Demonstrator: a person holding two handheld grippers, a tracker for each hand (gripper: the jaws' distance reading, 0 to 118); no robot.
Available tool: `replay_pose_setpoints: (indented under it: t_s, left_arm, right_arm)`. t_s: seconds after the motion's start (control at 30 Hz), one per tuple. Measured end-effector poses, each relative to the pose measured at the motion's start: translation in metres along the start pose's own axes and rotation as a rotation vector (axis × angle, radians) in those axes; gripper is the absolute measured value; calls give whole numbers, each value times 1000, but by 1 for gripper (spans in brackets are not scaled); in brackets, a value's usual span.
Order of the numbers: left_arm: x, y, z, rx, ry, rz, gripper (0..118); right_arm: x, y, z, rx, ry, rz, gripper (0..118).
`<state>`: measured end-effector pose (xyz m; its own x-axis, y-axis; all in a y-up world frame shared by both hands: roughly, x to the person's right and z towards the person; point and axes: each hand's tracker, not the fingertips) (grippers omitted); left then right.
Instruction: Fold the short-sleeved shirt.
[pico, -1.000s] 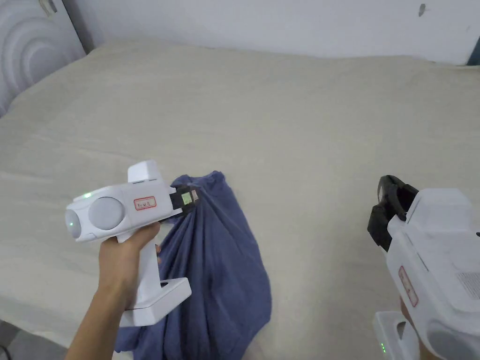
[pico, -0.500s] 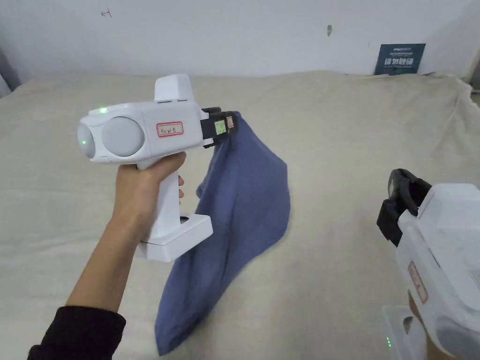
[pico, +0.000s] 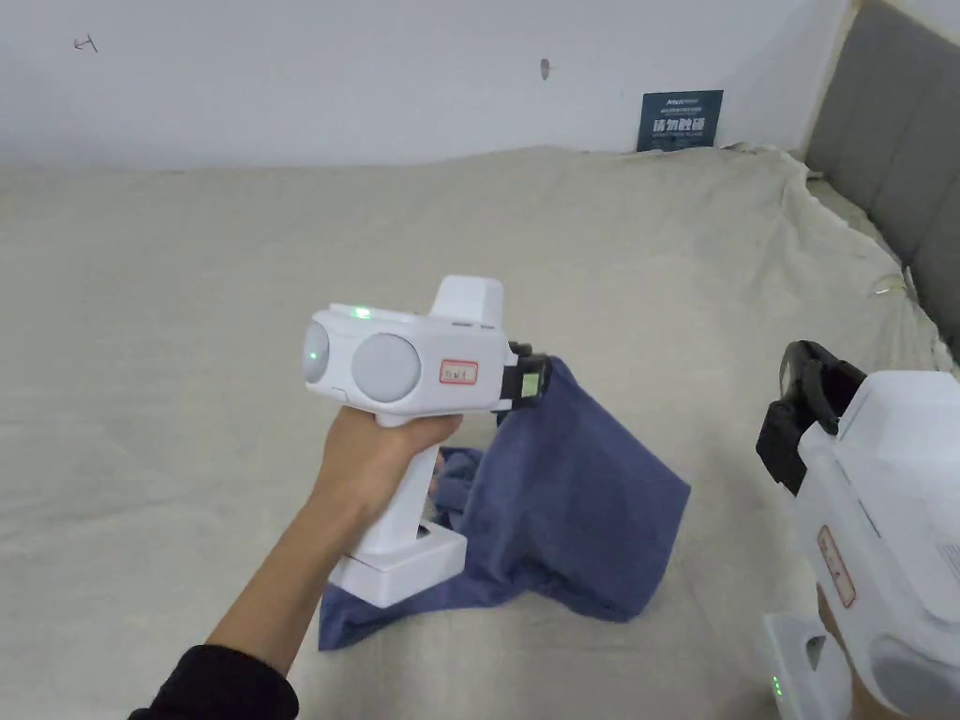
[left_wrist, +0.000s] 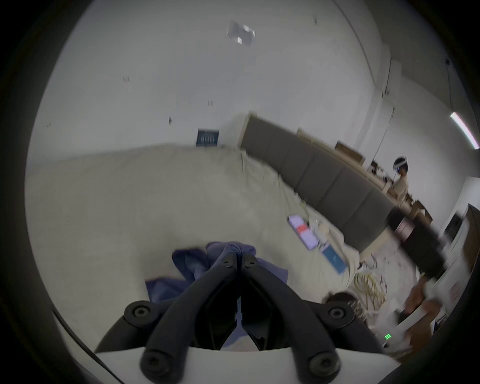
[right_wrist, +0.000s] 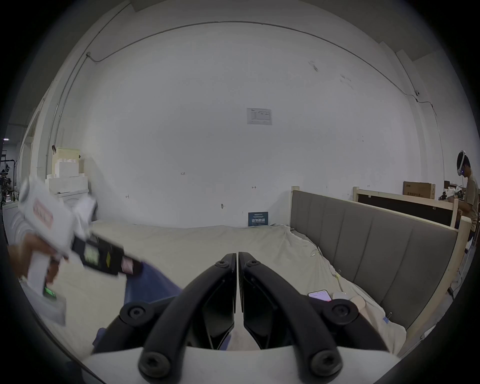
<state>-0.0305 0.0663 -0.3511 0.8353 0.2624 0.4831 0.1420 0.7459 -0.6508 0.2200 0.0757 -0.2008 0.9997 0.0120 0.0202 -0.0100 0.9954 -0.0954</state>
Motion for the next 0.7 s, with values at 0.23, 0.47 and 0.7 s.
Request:
replay_pose_setpoints:
  t_s: [0.23, 0.47, 0.7]
  left_arm:
    - [-9, -67, -71, -225, 13, 24, 0]
    - [-21, -115, -124, -414, 131, 21, 0]
    - [-16, -112, -109, -339, 150, 53, 33]
  right_arm:
    - [10, -9, -1, -23, -13, 1, 2]
    - [5, -12, -3, -47, -8, 3, 2]
    - [-1, -13, -5, -63, 6, 15, 2]
